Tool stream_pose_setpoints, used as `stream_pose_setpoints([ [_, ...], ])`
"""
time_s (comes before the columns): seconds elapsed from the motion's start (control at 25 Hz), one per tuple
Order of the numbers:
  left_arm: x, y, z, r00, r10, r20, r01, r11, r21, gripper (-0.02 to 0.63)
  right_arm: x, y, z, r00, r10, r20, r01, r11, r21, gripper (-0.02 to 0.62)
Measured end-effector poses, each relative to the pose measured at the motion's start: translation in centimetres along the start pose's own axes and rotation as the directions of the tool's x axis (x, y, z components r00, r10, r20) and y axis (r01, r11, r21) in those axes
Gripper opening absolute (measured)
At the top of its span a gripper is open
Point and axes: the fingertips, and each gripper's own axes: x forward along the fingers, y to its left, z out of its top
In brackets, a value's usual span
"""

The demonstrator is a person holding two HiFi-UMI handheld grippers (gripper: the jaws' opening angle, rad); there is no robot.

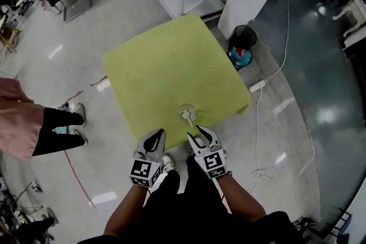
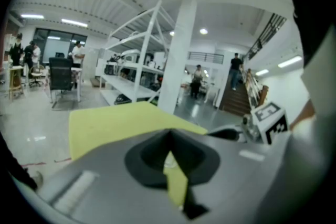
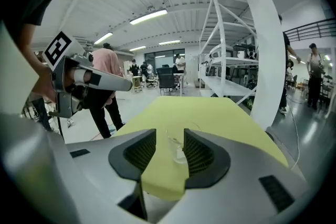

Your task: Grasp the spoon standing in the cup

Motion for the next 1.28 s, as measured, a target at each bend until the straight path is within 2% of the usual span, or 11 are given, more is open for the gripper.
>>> stream_pose_setpoints([
  [0.12, 0.0, 0.0, -0.1, 1.0, -0.01, 0.008, 0.01, 1.0, -0.008, 0.006, 0.6, 0.1, -0.8, 1.0, 0.015, -0.021, -0.015, 1.0, -0.015, 0.133],
  [0.32, -0.1, 0.2, -0.7, 1.0, -0.002, 0.0, 0.002, 1.0, -0.014, 0.006, 1.7, -0.3, -0.7, 1.0, 0.007, 0.018, -0.008, 0.998, 0.058, 0.133],
  [0.68, 0.4, -0.2, -0.7, 1.0, -0.007, -0.007, 0.006, 1.0, -0.013, 0.006, 2.8, -0.8, -2.6, 0.999, -0.038, -0.006, 0.038, 0.991, 0.127, 0.114],
  [0.96, 0.1, -0.7, -1.1, 1.0, -0.002, -0.022, 0.002, 1.0, -0.02, 0.006, 3.5, -1.0, -1.9, 0.999, -0.034, 0.002, 0.034, 0.994, 0.101, 0.082],
  [1.08, -0.4, -0.8, -1.4, 1.0, 0.004, -0.023, -0.004, 1.0, -0.026, 0.006, 3.4, -1.3, -1.9, 0.998, -0.065, 0.006, 0.064, 0.994, 0.091, 0.045],
  [1.28, -0.7, -0.7, -1.6, 1.0, 0.011, -0.023, -0.012, 1.0, -0.029, 0.006, 2.9, -2.1, -1.7, 0.995, -0.1, 0.013, 0.099, 0.992, 0.077, 0.028],
])
